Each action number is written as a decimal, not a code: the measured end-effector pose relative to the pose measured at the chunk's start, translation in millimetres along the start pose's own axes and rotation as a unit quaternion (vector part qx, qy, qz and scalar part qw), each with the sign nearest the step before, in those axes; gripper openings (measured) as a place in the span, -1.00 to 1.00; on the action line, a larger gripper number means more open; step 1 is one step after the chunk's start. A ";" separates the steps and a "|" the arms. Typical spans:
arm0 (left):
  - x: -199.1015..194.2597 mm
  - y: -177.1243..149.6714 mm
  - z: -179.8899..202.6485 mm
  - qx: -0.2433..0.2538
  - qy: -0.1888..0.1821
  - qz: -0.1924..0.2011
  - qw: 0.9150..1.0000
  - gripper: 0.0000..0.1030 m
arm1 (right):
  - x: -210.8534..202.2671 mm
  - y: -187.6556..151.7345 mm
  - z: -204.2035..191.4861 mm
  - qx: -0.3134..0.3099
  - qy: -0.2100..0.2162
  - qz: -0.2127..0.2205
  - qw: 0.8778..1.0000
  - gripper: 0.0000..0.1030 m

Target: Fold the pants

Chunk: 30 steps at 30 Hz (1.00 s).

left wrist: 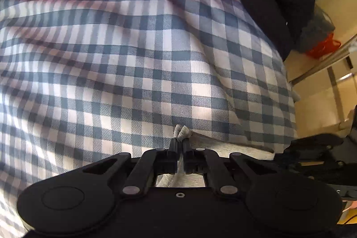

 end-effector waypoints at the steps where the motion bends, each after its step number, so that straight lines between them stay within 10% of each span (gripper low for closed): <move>1: 6.1 -0.2 -1.4 -0.001 0.003 -0.003 1.000 -0.94 | 3.3 -1.2 2.1 -0.002 -0.004 -0.004 1.000 -0.93; 9: 27.3 -4.8 -13.6 -0.050 0.005 0.010 0.999 -0.84 | 19.9 -7.0 10.8 0.017 -0.016 -0.030 0.999 -0.92; 14: 1.7 -5.5 -23.0 -0.119 0.054 0.050 0.990 0.59 | 17.7 -7.5 4.3 0.003 -0.022 -0.033 0.999 -0.92; 20: -34.3 -17.8 -29.9 -0.274 0.049 0.075 0.958 0.70 | 0.8 -7.5 -23.7 -0.110 -0.062 0.003 0.992 -0.91; 25: -53.5 -31.1 -14.3 -0.357 -0.051 0.096 0.928 0.70 | -16.0 -16.6 -75.9 -0.283 -0.100 0.059 0.952 -0.91; 30: -66.7 -42.7 -1.8 -0.348 -0.039 0.073 0.934 0.71 | -24.2 -34.0 -131.0 -0.416 -0.109 0.096 0.897 -0.91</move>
Point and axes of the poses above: each gripper's, at about its wrist camera, not at the fingertips, and x roughly the way its jaws point, z to its right, y to its top, the point moved 8 cm from there along x, roughly the way its jaws point, and after that the axes turned 12 degrees about -y, right-handed, at the moved point
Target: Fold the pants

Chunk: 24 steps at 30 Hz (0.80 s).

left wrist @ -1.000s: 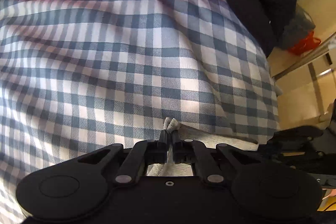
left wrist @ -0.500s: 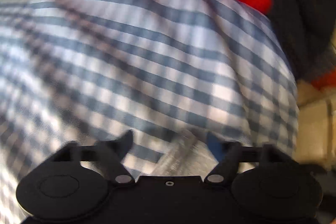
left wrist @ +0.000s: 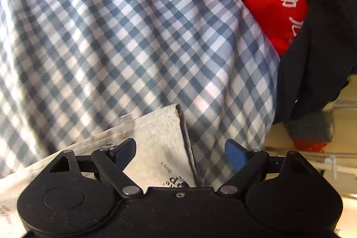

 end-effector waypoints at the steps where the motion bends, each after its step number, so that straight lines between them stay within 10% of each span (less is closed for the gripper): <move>1: -3.5 -3.7 1.0 0.002 0.008 0.001 1.000 0.71 | -2.7 3.7 -6.9 -0.018 0.000 0.006 1.000 -0.91; 14: -82.3 -57.4 -39.4 -0.044 0.031 0.063 0.997 -0.35 | -41.8 40.1 -100.2 -0.152 0.057 0.074 0.984 -0.91; 24: -136.5 -124.8 -107.2 -0.128 0.008 0.178 0.976 -0.84 | -51.9 37.7 -157.7 -0.222 0.113 0.094 0.964 -0.91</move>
Point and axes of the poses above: each gripper's, at about its wrist camera, not at the fingertips, and x roughly the way its jaws point, z to its right, y to its top, the point moved 8 cm from there along x, roughly the way its jaws point, and after that the axes turned 12 degrees about -y, right-handed, at the moved point
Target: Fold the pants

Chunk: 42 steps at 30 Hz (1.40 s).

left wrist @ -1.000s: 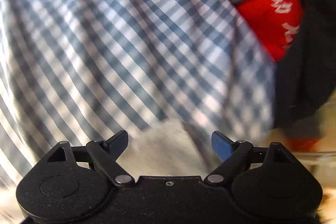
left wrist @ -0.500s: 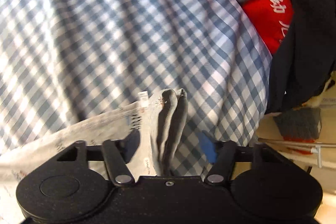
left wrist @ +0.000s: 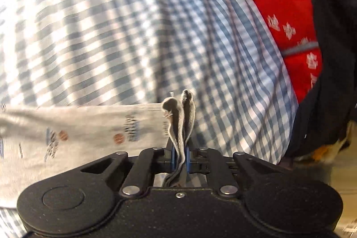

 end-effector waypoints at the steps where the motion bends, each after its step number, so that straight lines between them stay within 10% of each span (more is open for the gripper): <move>1: -6.2 -2.5 -11.4 -0.009 -0.005 0.011 1.000 -0.86 | 1.6 1.3 -5.7 -0.007 0.005 0.001 1.000 -0.91; 17: -51.7 -38.6 -172.1 -0.097 0.012 0.054 0.994 -0.85 | 44.9 0.8 -127.1 -0.067 0.078 -0.051 0.993 -0.91; 32: -93.2 -45.6 -182.8 -0.011 -0.012 0.070 0.997 -0.89 | 18.6 30.8 -178.5 -0.053 0.040 -0.067 0.996 -0.91; 42: -155.7 -68.5 -256.1 -0.023 -0.018 0.091 0.995 -0.90 | 18.0 70.8 -255.5 -0.094 0.095 -0.052 0.990 -0.91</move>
Point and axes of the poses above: each gripper's, at about its wrist camera, not at the fingertips, and x roughly the way its jaws point, z to its right, y to its top, the point moved 8 cm from there along x, roughly the way its jaws point, and after that the axes turned 12 degrees about -y, right-handed, at the moved point
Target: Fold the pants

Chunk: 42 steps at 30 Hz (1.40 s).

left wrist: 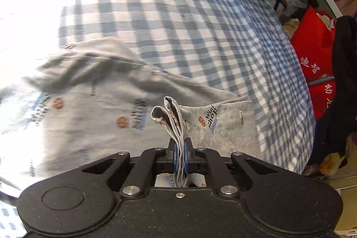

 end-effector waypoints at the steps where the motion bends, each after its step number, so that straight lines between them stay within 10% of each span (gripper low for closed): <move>1: -3.1 -1.7 -10.6 -0.002 0.002 0.001 1.000 -0.90 | 5.2 3.1 -11.4 -0.010 0.006 -0.003 1.000 -0.91; 12: 9.0 -21.7 -91.5 -0.029 0.001 0.015 0.999 -0.70 | 50.6 -5.7 -56.0 -0.014 0.031 -0.079 0.996 -0.74; 16: 4.1 -24.3 -97.6 -0.038 0.008 0.025 0.999 -0.32 | 43.4 -14.9 -46.0 0.005 0.045 -0.081 0.996 0.19; 22: -22.0 -28.4 -97.9 -0.057 0.087 0.102 0.989 0.71 | 30.7 -41.6 4.7 0.061 0.022 -0.085 0.994 0.95; 31: 12.8 -26.9 -66.2 0.028 0.205 0.116 0.971 0.85 | 62.2 -86.3 140.9 0.116 -0.160 -0.107 0.974 0.99; 35: 23.3 -27.6 -76.7 0.007 0.271 0.098 0.958 0.85 | 86.9 -86.0 179.5 0.122 -0.175 -0.101 0.972 0.99; 42: 21.8 -27.8 -98.2 -0.059 0.267 0.108 0.956 0.95 | 132.6 -100.9 196.0 0.051 -0.157 -0.114 0.980 0.99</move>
Point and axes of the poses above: each gripper's, at about its wrist camera, not at the fingertips, and x roughly the way its jaws point, z to its right, y to its top, the point moved 8 cm from there along x, roughly the way its jaws point, and after that the axes turned 12 degrees about -y, right-handed, at the moved point
